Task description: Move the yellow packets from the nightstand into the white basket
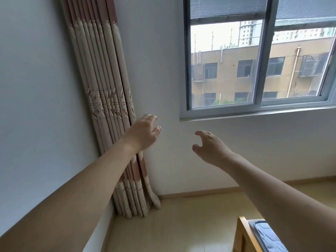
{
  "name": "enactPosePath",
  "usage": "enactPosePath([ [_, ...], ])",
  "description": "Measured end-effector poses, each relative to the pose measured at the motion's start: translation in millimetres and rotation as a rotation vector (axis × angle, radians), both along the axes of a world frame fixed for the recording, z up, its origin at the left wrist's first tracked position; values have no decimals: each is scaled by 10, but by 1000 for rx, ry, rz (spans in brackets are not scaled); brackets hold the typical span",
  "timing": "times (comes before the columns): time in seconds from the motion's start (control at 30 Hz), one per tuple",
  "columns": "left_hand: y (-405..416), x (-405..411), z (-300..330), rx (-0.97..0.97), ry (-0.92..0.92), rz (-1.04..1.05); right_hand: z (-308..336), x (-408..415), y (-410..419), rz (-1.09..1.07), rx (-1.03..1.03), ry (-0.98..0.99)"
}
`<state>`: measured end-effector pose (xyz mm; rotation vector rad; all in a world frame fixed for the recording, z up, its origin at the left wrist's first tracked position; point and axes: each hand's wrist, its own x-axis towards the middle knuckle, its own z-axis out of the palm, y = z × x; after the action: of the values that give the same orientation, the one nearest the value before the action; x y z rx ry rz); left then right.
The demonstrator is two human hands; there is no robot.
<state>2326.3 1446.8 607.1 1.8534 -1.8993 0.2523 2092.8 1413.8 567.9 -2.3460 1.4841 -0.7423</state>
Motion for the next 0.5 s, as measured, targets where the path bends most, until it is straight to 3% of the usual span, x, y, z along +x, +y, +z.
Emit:
enactPosePath([
  [0.13,-853,-19,-153,85,-36,-74,-30,49,-760,-15,14,26],
  [0.5,-3732,-63,-319,57,26,-273,-267,59,-3331,-181,36,71],
])
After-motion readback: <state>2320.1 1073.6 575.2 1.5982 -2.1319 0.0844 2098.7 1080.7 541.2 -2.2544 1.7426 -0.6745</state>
